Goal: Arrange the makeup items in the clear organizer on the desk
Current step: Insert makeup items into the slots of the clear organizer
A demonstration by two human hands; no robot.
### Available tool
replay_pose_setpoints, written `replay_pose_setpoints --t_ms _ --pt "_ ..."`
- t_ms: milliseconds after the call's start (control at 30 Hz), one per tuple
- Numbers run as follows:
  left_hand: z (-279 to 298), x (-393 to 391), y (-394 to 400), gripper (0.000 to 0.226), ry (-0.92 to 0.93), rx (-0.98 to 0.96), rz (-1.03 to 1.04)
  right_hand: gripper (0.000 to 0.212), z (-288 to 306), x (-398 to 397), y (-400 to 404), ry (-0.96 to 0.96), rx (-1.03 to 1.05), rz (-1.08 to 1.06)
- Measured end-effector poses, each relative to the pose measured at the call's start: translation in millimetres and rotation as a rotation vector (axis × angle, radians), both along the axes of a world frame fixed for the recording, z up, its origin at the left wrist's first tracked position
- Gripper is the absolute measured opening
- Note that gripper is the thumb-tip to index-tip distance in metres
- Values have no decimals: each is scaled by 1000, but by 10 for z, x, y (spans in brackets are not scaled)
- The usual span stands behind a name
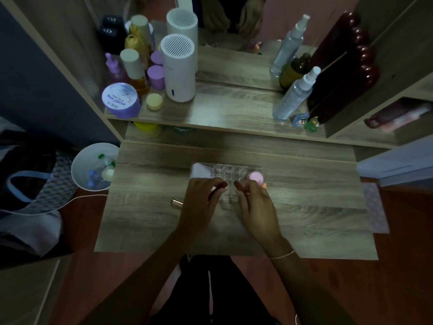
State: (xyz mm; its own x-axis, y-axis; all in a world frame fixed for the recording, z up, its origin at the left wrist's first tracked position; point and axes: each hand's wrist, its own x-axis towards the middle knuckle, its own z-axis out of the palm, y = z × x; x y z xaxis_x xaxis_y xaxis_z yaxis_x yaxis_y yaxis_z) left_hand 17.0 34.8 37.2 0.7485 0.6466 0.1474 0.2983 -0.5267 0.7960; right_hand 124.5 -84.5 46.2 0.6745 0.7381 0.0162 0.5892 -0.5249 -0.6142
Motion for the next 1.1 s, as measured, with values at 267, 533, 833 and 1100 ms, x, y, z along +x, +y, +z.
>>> replay_pose_setpoints --t_ms 267,533,833,1100 --pt "161 235 173 31 224 76 70 15 98 204 166 91 -120 -31" --pt "128 399 266 29 272 -155 89 17 95 452 265 185 -83 -45" --pt "21 480 398 10 293 -111 121 16 -52 594 432 161 -94 59" --pt "-36 598 428 28 272 -97 127 13 -107 638 609 121 -192 85"
